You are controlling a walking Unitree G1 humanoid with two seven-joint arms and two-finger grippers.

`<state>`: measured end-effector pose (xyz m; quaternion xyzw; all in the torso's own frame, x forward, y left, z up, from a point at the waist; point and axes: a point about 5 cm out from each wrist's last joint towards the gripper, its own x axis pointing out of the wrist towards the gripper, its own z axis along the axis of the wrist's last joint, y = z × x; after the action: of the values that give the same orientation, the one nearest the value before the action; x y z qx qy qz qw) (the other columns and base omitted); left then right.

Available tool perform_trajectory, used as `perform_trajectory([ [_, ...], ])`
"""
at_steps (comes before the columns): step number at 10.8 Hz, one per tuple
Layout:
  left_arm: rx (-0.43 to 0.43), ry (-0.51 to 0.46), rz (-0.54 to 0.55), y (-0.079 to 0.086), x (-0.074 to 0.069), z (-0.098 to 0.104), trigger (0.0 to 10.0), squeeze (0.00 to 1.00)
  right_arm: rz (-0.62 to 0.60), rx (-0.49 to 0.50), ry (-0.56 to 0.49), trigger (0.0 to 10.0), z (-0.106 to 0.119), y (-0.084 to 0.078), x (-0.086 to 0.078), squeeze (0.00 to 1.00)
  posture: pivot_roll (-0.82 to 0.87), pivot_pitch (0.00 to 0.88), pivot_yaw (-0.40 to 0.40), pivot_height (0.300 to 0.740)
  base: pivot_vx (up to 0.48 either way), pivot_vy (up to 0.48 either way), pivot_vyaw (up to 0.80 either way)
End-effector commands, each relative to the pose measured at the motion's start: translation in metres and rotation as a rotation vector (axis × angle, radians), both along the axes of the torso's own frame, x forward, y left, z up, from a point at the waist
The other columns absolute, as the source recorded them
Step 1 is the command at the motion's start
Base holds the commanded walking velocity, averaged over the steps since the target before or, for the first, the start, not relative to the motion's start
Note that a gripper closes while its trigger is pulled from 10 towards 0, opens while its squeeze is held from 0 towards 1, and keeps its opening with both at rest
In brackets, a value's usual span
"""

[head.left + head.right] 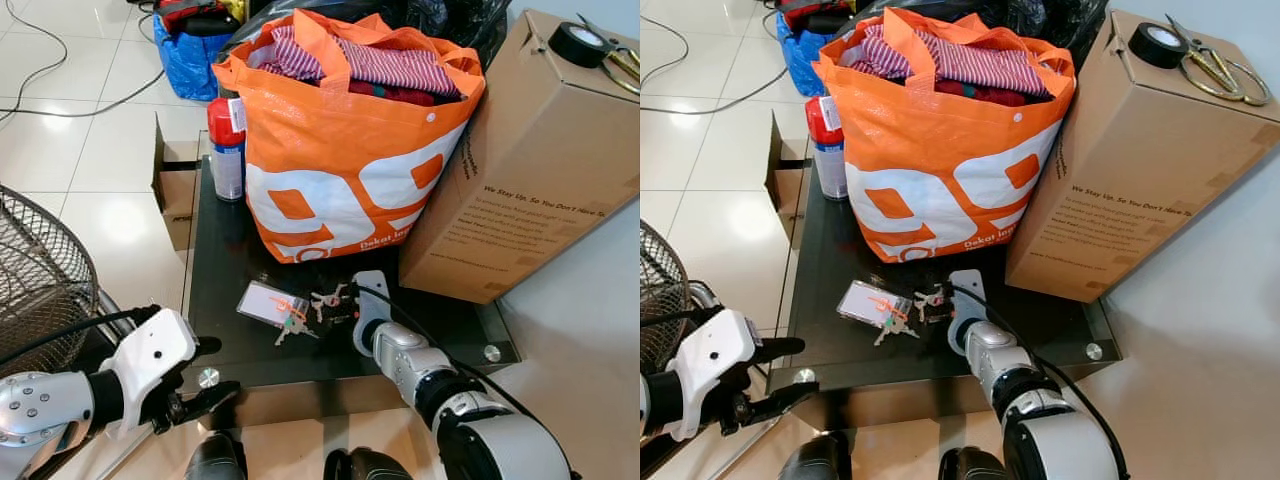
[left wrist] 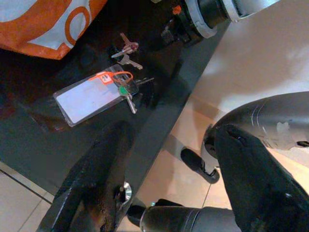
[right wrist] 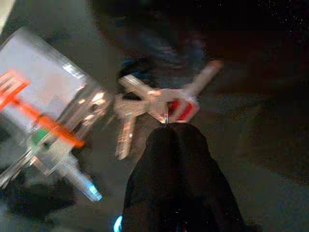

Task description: Hang keys on a hook

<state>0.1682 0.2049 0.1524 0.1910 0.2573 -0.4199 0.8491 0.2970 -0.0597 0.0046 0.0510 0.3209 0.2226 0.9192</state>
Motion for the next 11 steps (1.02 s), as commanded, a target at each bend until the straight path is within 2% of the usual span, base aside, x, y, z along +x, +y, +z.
perform_trajectory([
  [1, -0.01, -0.003, -0.026, -0.005, -0.003, 0.001, 10.0, 0.0, 0.031, -0.023, 0.034, 0.0, -0.01, -0.002, -0.01, 0.0, 0.12, 0.152, -0.177, 0.74, 0.0, 0.0, 0.0],
  [5, -0.004, 0.0, -0.023, -0.004, -0.004, 0.001, 10.0, 0.0, 0.035, -0.006, 0.021, 0.0, -0.012, -0.009, -0.016, 0.0, 0.12, 0.152, -0.184, 0.74, 0.0, 0.0, 0.0],
  [6, -0.006, -0.001, -0.024, -0.005, -0.004, 0.0, 10.0, 0.0, 0.036, 0.021, -0.031, 10.0, -0.009, -0.007, -0.017, 0.0, 0.12, 0.151, -0.184, 0.74, 0.0, 0.0, 0.0],
  [7, -0.009, -0.001, -0.028, -0.006, -0.004, 0.0, 10.0, 0.0, 0.011, 0.029, -0.082, 10.0, -0.004, -0.005, -0.015, 1.0, 0.12, 0.155, -0.18, 0.74, 0.0, 0.0, 0.0],
  [9, -0.002, 0.0, -0.035, -0.005, -0.004, 0.001, 10.0, 0.0, -0.081, 0.039, -0.153, 10.0, 0.007, -0.002, -0.005, 1.0, 0.13, 0.16, -0.176, 0.74, 0.0, 0.0, 0.0],
  [11, 0.0, -0.003, -0.041, -0.006, -0.003, 0.003, 10.0, 0.0, -0.06, 0.004, -0.153, 10.0, 0.006, 0.001, -0.003, 1.0, 0.15, 0.168, -0.174, 0.74, 0.0, 0.0, 0.0],
])
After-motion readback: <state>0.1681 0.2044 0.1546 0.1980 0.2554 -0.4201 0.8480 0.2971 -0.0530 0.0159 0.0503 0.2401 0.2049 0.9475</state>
